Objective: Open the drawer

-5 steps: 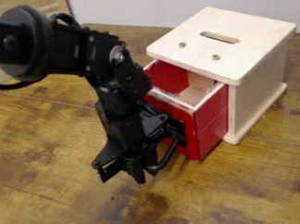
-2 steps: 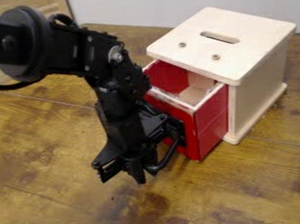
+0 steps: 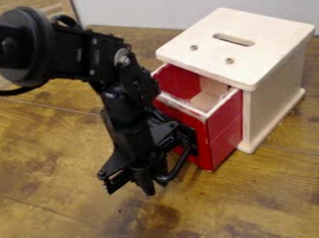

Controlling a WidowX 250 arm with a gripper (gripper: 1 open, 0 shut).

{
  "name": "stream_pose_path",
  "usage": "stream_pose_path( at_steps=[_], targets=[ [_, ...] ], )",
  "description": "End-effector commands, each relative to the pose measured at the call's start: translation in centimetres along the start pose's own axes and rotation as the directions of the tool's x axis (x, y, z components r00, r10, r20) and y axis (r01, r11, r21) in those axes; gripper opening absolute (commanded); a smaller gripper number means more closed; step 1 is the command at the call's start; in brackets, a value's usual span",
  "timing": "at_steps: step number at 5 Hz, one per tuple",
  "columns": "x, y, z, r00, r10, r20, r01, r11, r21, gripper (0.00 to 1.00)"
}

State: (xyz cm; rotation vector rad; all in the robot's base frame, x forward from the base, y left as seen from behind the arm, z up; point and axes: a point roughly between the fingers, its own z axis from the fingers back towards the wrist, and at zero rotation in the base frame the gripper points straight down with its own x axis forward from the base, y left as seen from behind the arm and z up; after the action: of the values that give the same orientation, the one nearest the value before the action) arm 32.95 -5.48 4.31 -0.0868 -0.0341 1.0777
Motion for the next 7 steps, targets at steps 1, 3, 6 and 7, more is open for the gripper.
stream_pose_path(
  at_steps=[1, 3, 6, 7],
  targets=[
    [1.07, -0.19, 1.54, 0.999, -0.036, 0.023, 0.037, 0.998, -0.043, 0.0],
    [0.98, -0.26, 1.68, 0.999, -0.037, 0.018, 0.038, 0.998, -0.05, 0.0],
    [0.8, -0.38, 1.88, 0.999, -0.041, 0.012, 0.041, 0.997, -0.061, 0.0],
    [0.75, -0.41, 1.94, 0.999, -0.041, 0.01, 0.042, 0.997, -0.064, 0.0]
  ],
)
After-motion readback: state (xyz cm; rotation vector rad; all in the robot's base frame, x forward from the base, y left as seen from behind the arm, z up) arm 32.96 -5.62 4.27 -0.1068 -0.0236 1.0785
